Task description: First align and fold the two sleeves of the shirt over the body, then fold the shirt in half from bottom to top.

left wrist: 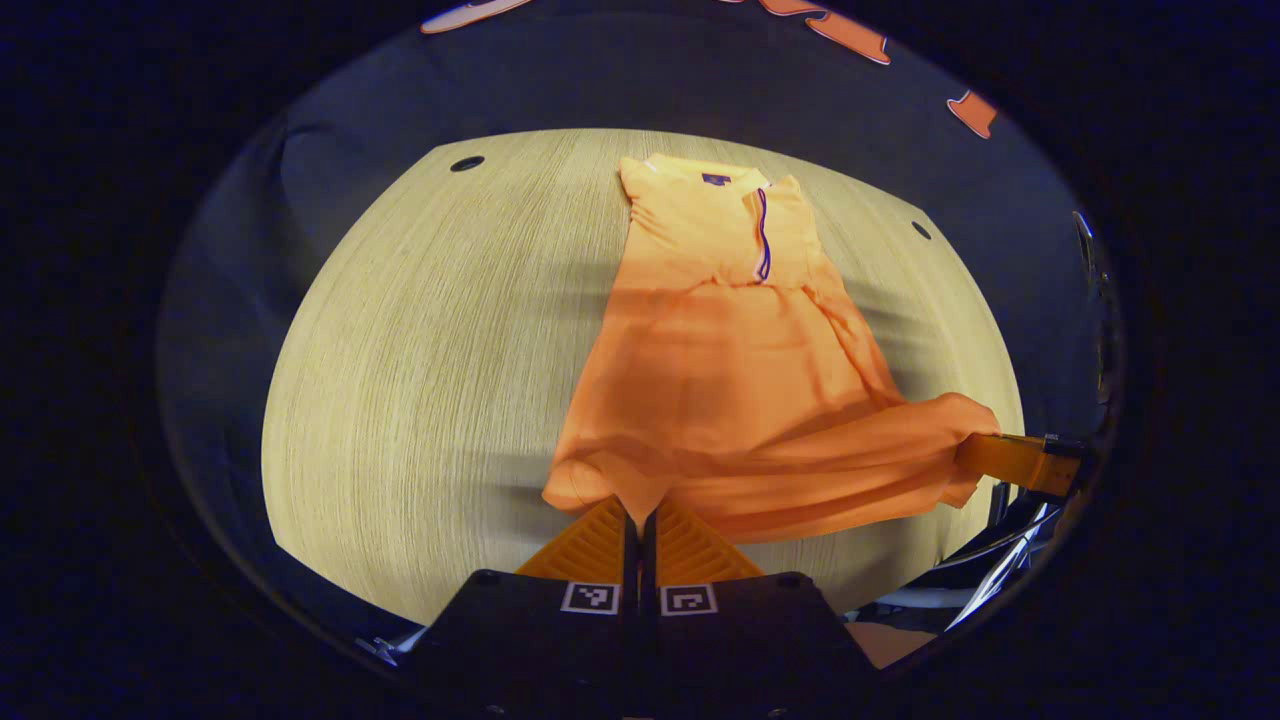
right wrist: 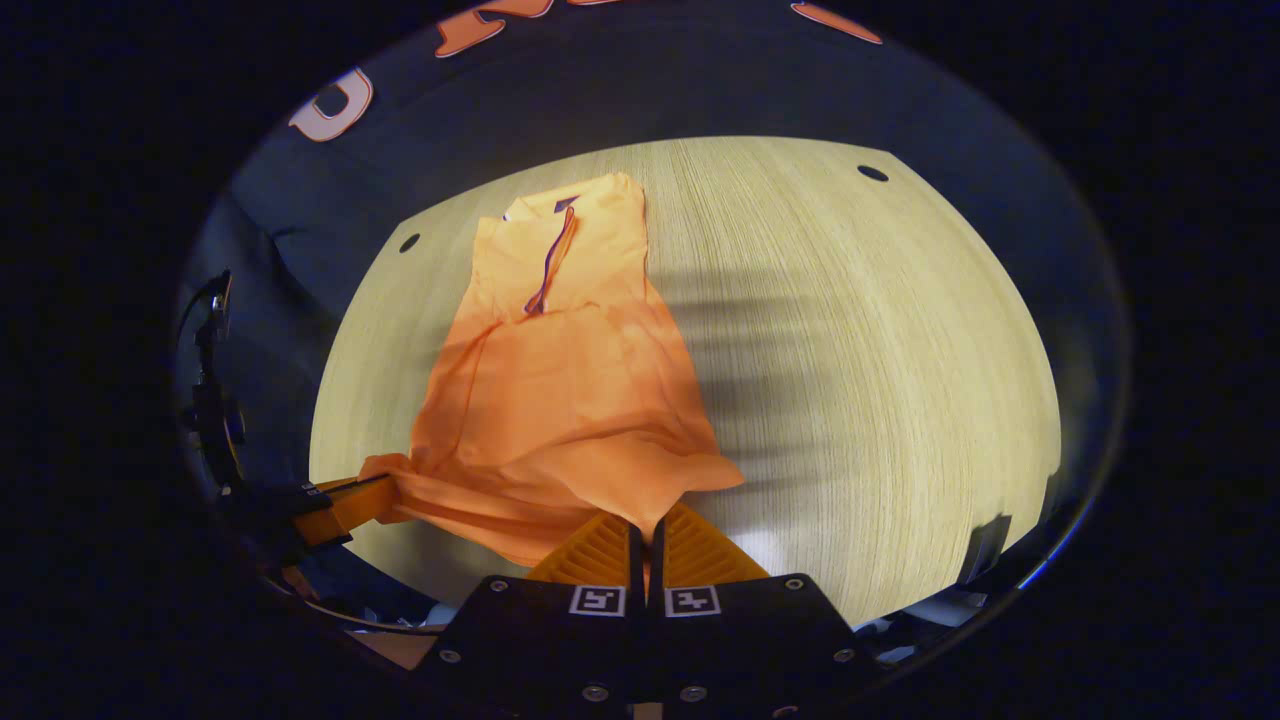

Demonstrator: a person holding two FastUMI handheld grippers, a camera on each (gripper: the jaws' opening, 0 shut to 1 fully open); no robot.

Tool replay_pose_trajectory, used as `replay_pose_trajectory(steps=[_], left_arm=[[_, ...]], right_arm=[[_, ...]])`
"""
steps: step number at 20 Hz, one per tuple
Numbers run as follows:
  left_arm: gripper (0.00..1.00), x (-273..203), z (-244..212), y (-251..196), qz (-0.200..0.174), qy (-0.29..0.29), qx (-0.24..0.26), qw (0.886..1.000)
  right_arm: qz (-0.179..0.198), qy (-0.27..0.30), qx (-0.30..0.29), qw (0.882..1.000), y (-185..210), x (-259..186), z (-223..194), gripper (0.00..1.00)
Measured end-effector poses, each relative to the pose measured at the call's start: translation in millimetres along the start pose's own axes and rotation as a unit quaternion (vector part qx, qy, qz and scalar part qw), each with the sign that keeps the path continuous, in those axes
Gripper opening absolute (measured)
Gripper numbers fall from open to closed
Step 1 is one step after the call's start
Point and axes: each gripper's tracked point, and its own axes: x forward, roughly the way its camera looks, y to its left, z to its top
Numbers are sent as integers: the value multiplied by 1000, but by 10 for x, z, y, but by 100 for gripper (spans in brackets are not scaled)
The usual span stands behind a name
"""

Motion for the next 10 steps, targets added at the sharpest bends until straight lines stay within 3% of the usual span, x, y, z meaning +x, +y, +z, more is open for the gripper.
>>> replay_pose_trajectory(steps=[10], left_arm=[[1,153,1577,103,-10,-100,-1,995]], right_arm=[[21,-92,-20,995,126,20,1515,0]])
